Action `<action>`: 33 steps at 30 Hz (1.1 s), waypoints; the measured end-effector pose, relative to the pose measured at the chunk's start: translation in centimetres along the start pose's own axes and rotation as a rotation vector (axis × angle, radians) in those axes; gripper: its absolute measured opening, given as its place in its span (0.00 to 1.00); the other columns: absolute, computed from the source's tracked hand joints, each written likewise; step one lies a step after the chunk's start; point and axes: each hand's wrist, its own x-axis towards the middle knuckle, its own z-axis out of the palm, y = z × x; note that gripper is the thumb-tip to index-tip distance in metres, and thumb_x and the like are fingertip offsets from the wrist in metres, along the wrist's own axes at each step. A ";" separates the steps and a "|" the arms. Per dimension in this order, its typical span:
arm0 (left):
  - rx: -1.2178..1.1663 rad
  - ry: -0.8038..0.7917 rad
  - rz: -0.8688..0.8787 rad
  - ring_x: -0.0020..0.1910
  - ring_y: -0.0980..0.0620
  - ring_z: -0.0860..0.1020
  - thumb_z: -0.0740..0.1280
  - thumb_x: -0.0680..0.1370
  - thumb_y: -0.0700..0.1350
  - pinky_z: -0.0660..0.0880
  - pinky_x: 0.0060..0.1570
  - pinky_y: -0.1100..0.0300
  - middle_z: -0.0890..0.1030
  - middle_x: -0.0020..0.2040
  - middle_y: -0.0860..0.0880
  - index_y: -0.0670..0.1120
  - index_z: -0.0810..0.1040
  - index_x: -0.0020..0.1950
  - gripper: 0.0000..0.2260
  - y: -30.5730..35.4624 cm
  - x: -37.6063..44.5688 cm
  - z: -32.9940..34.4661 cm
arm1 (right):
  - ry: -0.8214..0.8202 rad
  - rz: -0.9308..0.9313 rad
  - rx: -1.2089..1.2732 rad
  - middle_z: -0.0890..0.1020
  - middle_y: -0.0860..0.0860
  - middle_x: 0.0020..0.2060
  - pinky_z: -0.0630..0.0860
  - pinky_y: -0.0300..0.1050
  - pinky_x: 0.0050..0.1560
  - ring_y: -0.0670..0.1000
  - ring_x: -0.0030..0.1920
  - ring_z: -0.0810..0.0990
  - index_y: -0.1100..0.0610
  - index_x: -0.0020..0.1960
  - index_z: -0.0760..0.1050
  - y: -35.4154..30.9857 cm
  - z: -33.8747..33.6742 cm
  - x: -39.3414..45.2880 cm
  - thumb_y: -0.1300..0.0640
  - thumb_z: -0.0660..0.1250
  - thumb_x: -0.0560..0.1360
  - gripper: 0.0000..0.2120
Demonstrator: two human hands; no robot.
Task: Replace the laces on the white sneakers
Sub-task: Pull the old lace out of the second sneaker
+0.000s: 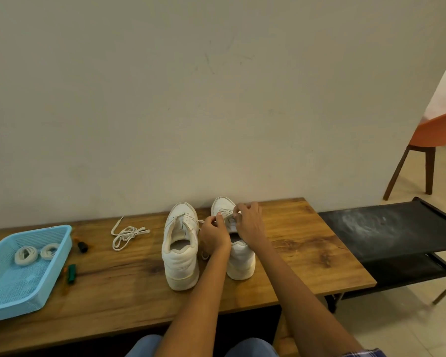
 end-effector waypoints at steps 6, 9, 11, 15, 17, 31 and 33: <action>0.038 0.007 0.043 0.43 0.53 0.73 0.58 0.81 0.50 0.67 0.42 0.60 0.81 0.49 0.46 0.44 0.79 0.55 0.14 0.1 -0.2 -0.1 | -0.123 -0.050 0.026 0.67 0.57 0.62 0.67 0.45 0.59 0.57 0.63 0.65 0.54 0.62 0.73 0.0 0.3 0.2 0.52 0.61 0.79 0.13; 0.041 0.004 0.046 0.44 0.52 0.74 0.58 0.81 0.50 0.68 0.42 0.60 0.81 0.50 0.45 0.44 0.79 0.55 0.14 0.1 0.0 -0.1 | -0.104 -0.067 0.008 0.70 0.57 0.59 0.67 0.44 0.58 0.56 0.60 0.67 0.57 0.58 0.76 0.0 0.2 0.3 0.53 0.59 0.80 0.12; 0.032 0.001 0.040 0.43 0.52 0.74 0.59 0.81 0.50 0.68 0.42 0.60 0.82 0.49 0.45 0.44 0.80 0.54 0.13 0.1 0.0 -0.1 | 0.035 -0.052 -0.011 0.71 0.57 0.57 0.66 0.41 0.53 0.54 0.57 0.68 0.60 0.57 0.75 -0.1 -0.1 0.1 0.56 0.56 0.81 0.13; 0.025 0.007 0.043 0.41 0.52 0.74 0.60 0.81 0.49 0.69 0.39 0.60 0.82 0.46 0.46 0.44 0.80 0.51 0.12 0.2 -0.1 0.0 | 0.254 -0.033 -0.037 0.71 0.57 0.59 0.65 0.38 0.50 0.54 0.57 0.69 0.59 0.61 0.71 -0.3 -0.6 -0.4 0.57 0.54 0.81 0.12; 0.029 0.006 0.057 0.42 0.51 0.76 0.60 0.80 0.50 0.70 0.40 0.60 0.82 0.46 0.46 0.45 0.80 0.52 0.12 0.2 -0.2 0.1 | 0.141 -0.098 -0.034 0.70 0.56 0.62 0.67 0.40 0.55 0.53 0.61 0.68 0.57 0.63 0.71 -0.3 -0.5 -0.2 0.54 0.56 0.81 0.14; 0.083 0.002 0.073 0.41 0.52 0.73 0.59 0.81 0.49 0.68 0.39 0.60 0.82 0.47 0.45 0.44 0.80 0.53 0.13 0.3 -0.2 -0.2 | 0.155 -0.092 -0.137 0.72 0.56 0.61 0.68 0.46 0.58 0.55 0.64 0.67 0.55 0.62 0.74 -0.3 -0.4 0.1 0.51 0.59 0.79 0.14; 0.085 0.005 0.086 0.44 0.50 0.75 0.59 0.81 0.49 0.69 0.41 0.59 0.82 0.49 0.45 0.44 0.80 0.54 0.13 0.4 -0.2 -0.3 | 0.007 -0.148 -0.129 0.72 0.55 0.61 0.66 0.43 0.61 0.53 0.64 0.66 0.55 0.61 0.75 -0.3 -0.4 0.2 0.50 0.60 0.79 0.15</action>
